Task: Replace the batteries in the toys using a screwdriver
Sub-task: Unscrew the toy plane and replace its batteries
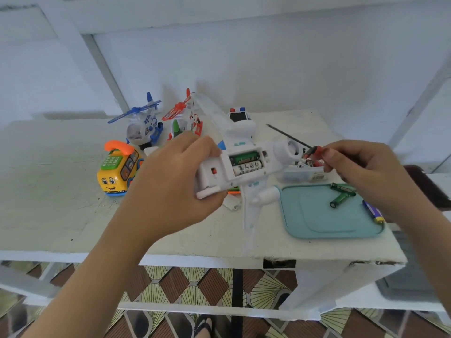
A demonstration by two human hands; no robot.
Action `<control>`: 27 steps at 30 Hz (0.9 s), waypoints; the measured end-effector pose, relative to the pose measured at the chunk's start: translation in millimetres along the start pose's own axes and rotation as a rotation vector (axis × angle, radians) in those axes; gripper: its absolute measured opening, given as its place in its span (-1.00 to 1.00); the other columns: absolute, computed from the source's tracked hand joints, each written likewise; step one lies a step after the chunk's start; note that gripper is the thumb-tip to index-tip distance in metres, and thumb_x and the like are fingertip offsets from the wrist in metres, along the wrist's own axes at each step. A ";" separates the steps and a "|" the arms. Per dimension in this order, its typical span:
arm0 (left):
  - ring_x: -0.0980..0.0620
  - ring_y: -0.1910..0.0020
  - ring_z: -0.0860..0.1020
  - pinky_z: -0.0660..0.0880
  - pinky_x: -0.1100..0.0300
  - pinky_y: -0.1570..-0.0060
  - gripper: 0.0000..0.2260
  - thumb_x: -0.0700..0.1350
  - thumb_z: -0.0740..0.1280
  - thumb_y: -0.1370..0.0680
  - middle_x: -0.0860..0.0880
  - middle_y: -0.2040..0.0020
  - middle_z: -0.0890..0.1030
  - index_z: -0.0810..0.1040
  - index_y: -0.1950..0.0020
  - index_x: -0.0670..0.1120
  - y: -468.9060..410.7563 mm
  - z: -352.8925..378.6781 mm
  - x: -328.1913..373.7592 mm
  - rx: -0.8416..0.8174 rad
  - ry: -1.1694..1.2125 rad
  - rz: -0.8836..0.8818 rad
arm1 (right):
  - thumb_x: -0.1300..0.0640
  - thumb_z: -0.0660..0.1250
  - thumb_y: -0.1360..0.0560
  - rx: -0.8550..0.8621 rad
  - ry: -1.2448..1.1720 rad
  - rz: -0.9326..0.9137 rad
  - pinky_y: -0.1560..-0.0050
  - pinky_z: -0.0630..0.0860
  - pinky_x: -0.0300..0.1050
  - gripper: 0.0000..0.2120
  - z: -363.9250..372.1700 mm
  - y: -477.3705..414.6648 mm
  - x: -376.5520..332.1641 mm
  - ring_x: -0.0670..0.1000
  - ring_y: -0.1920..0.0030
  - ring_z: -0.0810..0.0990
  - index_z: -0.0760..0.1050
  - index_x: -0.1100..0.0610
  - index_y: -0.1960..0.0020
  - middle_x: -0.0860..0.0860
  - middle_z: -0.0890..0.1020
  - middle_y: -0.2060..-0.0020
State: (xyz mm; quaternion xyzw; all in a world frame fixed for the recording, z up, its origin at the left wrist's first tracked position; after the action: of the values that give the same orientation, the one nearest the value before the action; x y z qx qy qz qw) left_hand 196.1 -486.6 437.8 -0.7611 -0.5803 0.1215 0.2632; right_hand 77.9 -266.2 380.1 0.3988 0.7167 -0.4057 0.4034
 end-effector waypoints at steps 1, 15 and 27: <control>0.00 0.22 0.43 0.30 0.20 0.34 -0.64 0.10 0.35 -0.34 -0.02 0.12 0.52 0.52 -0.01 -0.12 -4.6 3.1 1.5 0.012 -0.031 0.026 | 0.11 0.29 -0.56 0.020 -0.021 -0.003 0.46 0.27 -0.31 -0.75 -2.1 0.2 1.5 -0.14 0.49 0.31 0.64 -0.14 0.20 -0.11 0.56 0.42; -0.12 0.04 0.49 0.42 0.01 -0.22 -0.64 -0.13 0.49 -0.38 -0.20 0.03 0.57 0.55 -0.09 -0.25 -81.7 74.1 0.2 0.225 -0.007 0.238 | 0.22 0.27 -0.57 0.219 0.171 -0.025 0.47 0.25 -0.41 -0.71 -30.7 4.0 18.9 -0.17 0.53 0.39 0.53 -0.07 0.25 -0.10 0.55 0.48; -0.11 0.08 0.46 0.47 0.06 -0.01 -0.60 -0.18 0.56 -0.33 -0.22 0.08 0.56 0.53 -0.07 -0.27 -121.8 103.8 6.1 0.335 0.047 0.273 | 0.12 0.30 -0.56 0.288 0.361 -0.029 0.16 0.48 -0.14 -0.86 -26.3 -12.5 23.9 -0.09 0.22 0.58 0.57 -0.04 0.15 -0.11 0.64 0.29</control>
State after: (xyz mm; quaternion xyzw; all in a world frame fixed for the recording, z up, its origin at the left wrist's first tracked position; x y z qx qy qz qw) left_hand 47.2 -431.0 418.1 -0.7808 -0.4375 0.2330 0.3805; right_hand 51.5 -241.1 370.8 0.5081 0.7177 -0.4313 0.2017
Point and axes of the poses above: each hand's wrist, its own y-axis away from the middle knuckle, its own z-axis out of the palm, x = y × z, the point moved 9 cm from there along -y, towards the middle knuckle
